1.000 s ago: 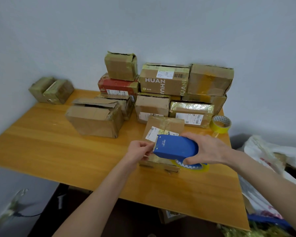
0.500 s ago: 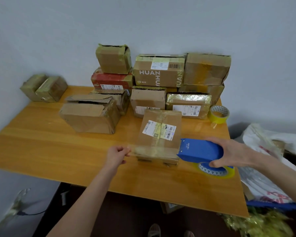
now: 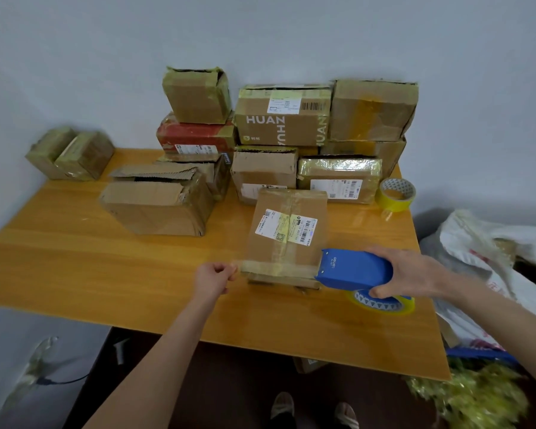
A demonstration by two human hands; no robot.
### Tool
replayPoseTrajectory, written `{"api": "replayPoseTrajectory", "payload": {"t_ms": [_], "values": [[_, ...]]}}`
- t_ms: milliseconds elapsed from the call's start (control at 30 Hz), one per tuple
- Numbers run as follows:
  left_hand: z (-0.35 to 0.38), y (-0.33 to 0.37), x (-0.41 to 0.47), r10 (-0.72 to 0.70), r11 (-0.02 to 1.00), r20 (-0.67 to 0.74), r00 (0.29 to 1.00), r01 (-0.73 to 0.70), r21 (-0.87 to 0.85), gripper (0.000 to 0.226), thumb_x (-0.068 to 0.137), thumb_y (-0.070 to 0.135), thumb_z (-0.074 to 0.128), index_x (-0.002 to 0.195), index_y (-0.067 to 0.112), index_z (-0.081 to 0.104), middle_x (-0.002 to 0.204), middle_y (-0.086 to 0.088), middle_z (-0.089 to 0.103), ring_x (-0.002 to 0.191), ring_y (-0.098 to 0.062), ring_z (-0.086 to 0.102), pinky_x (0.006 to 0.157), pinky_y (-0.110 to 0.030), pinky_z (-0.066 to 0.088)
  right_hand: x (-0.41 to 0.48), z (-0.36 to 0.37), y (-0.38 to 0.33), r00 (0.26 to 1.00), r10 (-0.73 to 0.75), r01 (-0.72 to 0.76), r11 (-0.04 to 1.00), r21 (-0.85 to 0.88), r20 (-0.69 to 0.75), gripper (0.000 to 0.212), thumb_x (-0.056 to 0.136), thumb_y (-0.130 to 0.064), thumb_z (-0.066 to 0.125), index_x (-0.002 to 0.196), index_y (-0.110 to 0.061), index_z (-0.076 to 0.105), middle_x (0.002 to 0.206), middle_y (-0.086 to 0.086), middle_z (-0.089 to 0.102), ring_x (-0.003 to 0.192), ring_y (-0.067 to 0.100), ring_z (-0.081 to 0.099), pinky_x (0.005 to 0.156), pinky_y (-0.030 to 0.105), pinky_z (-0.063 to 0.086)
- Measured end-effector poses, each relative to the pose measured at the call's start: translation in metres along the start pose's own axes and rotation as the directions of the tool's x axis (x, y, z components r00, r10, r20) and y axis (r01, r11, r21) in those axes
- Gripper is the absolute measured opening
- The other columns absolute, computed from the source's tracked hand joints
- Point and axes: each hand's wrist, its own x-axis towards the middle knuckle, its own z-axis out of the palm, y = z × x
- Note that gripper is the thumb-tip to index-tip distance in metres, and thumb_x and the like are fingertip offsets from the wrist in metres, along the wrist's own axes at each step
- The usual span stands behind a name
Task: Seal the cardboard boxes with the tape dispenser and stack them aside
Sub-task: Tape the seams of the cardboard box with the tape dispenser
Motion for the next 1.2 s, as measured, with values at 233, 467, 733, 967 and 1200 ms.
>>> {"api": "replayPoseTrajectory", "payload": {"t_ms": [233,467,733,967,1200], "values": [[0.003,-0.003,0.004,0.000,0.999,0.007,1.000,-0.001,0.050,0.022,0.093,0.017,0.061,0.072,0.014,0.066,0.071,-0.002,0.064,0.067,-0.013,0.057,0.052,-0.025,0.048,0.007,0.009,0.000,0.999,0.025,-0.023,0.998,-0.057,0.035,0.079,0.071,-0.049,0.074,0.139,-0.041,0.034,0.098,-0.020,0.055,0.084,0.004,0.055,0.067,0.023,0.047],[0.006,-0.005,0.007,0.074,0.983,0.064,0.995,-0.084,0.164,0.026,0.095,0.031,0.059,0.075,0.015,0.068,0.075,-0.005,0.069,0.061,-0.016,0.056,0.059,-0.038,0.057,0.010,0.012,0.000,0.996,0.056,-0.052,0.997,-0.053,0.076,0.079,0.070,-0.045,0.073,0.138,-0.041,0.033,0.099,-0.012,0.058,0.089,0.011,0.058,0.078,0.034,0.053],[-0.010,-0.010,0.002,0.424,0.711,0.004,0.906,-0.335,0.618,0.033,0.096,0.022,0.054,0.128,0.013,0.059,0.113,-0.010,0.064,0.094,-0.025,0.063,0.073,-0.034,0.052,0.010,0.012,-0.002,0.996,0.046,-0.040,0.996,-0.082,0.082,0.076,0.072,-0.046,0.072,0.137,-0.037,0.034,0.102,-0.009,0.060,0.091,0.014,0.059,0.080,0.036,0.054],[0.069,0.010,-0.052,0.597,0.220,0.536,0.597,-0.764,0.607,0.075,0.096,0.035,0.049,0.151,0.028,-0.001,0.159,0.007,0.001,0.147,-0.015,0.001,0.118,-0.038,-0.002,0.010,0.010,-0.001,0.996,0.006,0.005,0.992,-0.127,0.087,0.075,0.071,-0.061,0.070,0.131,-0.037,0.035,0.105,-0.011,0.059,0.092,0.012,0.058,0.080,0.034,0.052],[0.078,-0.005,-0.044,0.422,0.088,0.597,0.682,-0.687,0.722,0.096,0.091,0.048,0.053,0.145,0.033,-0.025,0.156,0.006,-0.025,0.144,-0.018,-0.022,0.117,-0.046,-0.014,0.009,0.014,0.003,0.999,-0.019,0.024,0.988,-0.151,0.035,0.077,0.071,-0.063,0.066,0.137,-0.039,0.032,0.105,-0.013,0.058,0.093,0.014,0.057,0.076,0.032,0.051]]}}
